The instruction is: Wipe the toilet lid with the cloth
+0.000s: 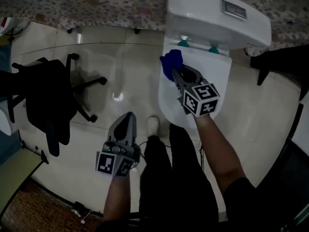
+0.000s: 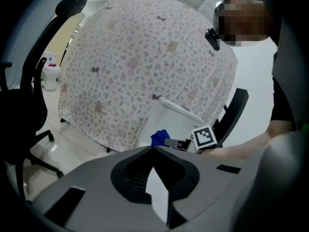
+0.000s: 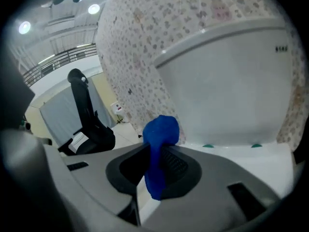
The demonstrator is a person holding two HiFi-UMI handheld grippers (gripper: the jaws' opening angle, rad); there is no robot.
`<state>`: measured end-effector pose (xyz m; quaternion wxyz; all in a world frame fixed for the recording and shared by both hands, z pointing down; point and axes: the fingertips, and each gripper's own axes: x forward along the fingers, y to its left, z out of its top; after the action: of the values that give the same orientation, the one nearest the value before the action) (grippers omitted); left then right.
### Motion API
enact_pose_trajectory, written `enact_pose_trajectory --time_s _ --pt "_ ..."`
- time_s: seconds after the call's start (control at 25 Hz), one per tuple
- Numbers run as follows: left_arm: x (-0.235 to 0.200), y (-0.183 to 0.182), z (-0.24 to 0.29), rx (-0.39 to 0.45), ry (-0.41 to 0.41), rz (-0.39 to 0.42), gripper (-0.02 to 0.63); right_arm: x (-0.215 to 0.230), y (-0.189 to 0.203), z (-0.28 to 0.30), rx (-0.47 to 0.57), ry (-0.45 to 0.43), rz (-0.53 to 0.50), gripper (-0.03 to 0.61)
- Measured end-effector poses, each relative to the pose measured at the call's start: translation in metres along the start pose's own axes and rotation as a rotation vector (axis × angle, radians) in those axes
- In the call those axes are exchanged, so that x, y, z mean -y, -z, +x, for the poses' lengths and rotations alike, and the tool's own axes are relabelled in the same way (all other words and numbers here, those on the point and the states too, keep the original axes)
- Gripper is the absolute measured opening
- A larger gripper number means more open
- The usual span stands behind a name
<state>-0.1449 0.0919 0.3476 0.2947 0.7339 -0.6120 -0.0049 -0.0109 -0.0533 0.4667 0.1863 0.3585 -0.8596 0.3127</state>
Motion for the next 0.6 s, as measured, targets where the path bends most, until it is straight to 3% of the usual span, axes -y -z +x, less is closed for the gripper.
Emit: enact_pose_trajectory --time_s 0.28,0.6 --pt "-0.031 0.053 0.031 -0.012 -0.080 -0.015 -0.008 0.034 0.065 0.095 -0.161 0.058 0.107 0.058" --pt "-0.031 0.088 0.053 -0.059 -0.056 -0.049 -0.008 0.058 0.070 0.099 -0.184 0.092 0.002 0.058"
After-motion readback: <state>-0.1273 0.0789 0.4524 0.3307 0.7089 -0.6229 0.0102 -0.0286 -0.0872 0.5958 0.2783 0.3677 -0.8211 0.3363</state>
